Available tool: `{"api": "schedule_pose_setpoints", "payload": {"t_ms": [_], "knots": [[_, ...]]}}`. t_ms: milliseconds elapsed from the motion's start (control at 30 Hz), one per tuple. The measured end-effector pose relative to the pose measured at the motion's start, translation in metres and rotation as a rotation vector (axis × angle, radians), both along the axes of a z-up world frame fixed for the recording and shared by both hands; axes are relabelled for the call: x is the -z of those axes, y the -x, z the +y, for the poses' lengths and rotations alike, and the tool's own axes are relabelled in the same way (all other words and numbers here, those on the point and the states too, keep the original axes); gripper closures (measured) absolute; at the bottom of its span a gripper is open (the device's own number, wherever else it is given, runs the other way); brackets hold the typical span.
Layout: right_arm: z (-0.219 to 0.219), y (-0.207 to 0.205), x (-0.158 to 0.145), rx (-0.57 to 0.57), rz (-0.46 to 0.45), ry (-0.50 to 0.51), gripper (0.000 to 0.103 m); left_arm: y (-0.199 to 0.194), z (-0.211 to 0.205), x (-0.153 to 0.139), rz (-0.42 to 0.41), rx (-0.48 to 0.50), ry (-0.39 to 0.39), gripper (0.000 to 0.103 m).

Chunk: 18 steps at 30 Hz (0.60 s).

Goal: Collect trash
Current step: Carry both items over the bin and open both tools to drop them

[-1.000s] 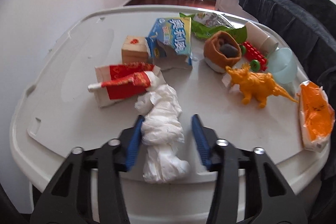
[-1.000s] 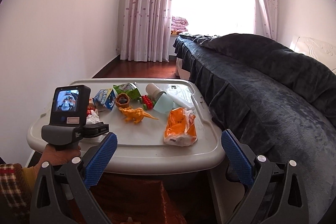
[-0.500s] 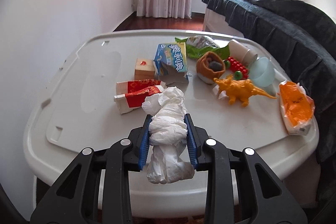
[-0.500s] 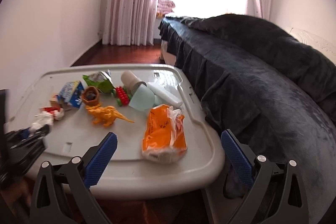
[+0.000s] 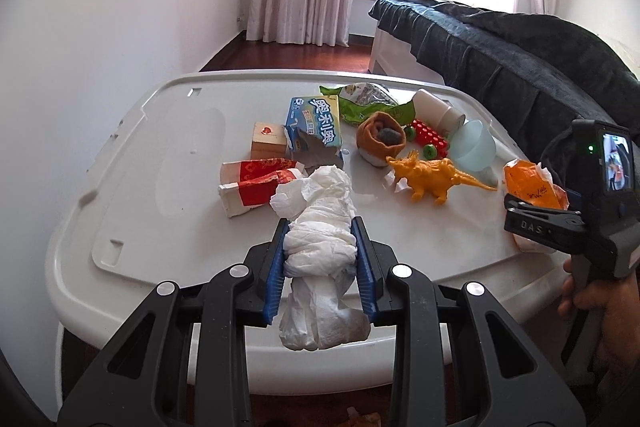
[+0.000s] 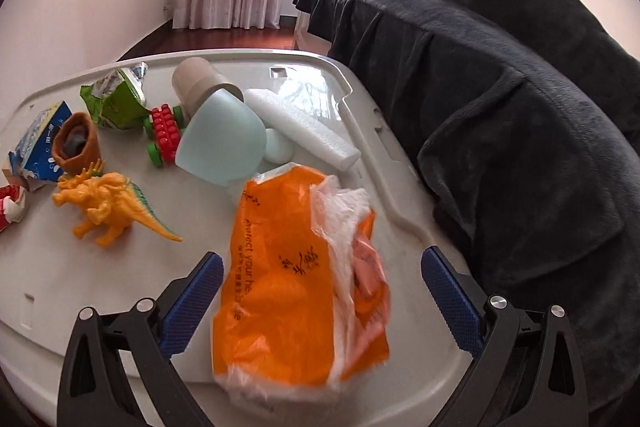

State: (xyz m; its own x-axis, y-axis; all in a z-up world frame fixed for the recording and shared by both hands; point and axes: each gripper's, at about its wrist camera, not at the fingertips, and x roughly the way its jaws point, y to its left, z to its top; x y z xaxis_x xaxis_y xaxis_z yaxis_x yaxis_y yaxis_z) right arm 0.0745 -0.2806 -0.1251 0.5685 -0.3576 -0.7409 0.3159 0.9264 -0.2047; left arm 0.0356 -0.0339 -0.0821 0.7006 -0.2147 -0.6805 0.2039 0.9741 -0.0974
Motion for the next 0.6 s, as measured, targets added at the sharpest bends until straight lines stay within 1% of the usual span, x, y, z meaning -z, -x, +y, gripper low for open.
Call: {"api": "schedule_pose_setpoints", "payload": {"t_ms": [33, 67, 100, 133, 167, 233, 400, 500, 600], "knots": [[0.001, -0.002, 0.003, -0.009, 0.014, -0.005, 0.033, 0.000, 0.001, 0.001, 0.002, 0.000, 0.001, 0.073], [0.001, -0.002, 0.004, -0.013, 0.028, -0.013, 0.043, 0.000, 0.001, 0.001, 0.004, 0.001, 0.002, 0.073], [0.001, 0.000, 0.005, -0.008, 0.024, -0.016, 0.044, 0.000, 0.000, 0.001, 0.005, 0.002, 0.001, 0.073], [0.002, 0.002, 0.004, -0.004, 0.022, -0.016, 0.050, 0.001, 0.000, 0.001, 0.005, 0.003, 0.003, 0.073], [0.002, 0.005, 0.003, -0.003, 0.020, -0.022, 0.052, 0.002, 0.000, 0.000, 0.002, 0.005, 0.006, 0.073], [0.003, 0.014, -0.001, -0.003, 0.008, -0.036, 0.055, 0.004, -0.001, -0.003, -0.004, 0.012, 0.004, 0.073], [0.014, 0.045, -0.032, -0.033, -0.068, -0.072, 0.055, 0.020, 0.005, -0.013, -0.021, 0.022, 0.014, 0.073], [0.034, 0.070, -0.058, -0.080, -0.113, -0.101, 0.055, 0.036, 0.011, -0.023, -0.030, 0.033, 0.015, 0.073], [0.057, 0.098, -0.078, -0.146, -0.133, -0.141, 0.055, 0.053, 0.018, -0.030, -0.031, 0.049, 0.018, 0.073]]}}
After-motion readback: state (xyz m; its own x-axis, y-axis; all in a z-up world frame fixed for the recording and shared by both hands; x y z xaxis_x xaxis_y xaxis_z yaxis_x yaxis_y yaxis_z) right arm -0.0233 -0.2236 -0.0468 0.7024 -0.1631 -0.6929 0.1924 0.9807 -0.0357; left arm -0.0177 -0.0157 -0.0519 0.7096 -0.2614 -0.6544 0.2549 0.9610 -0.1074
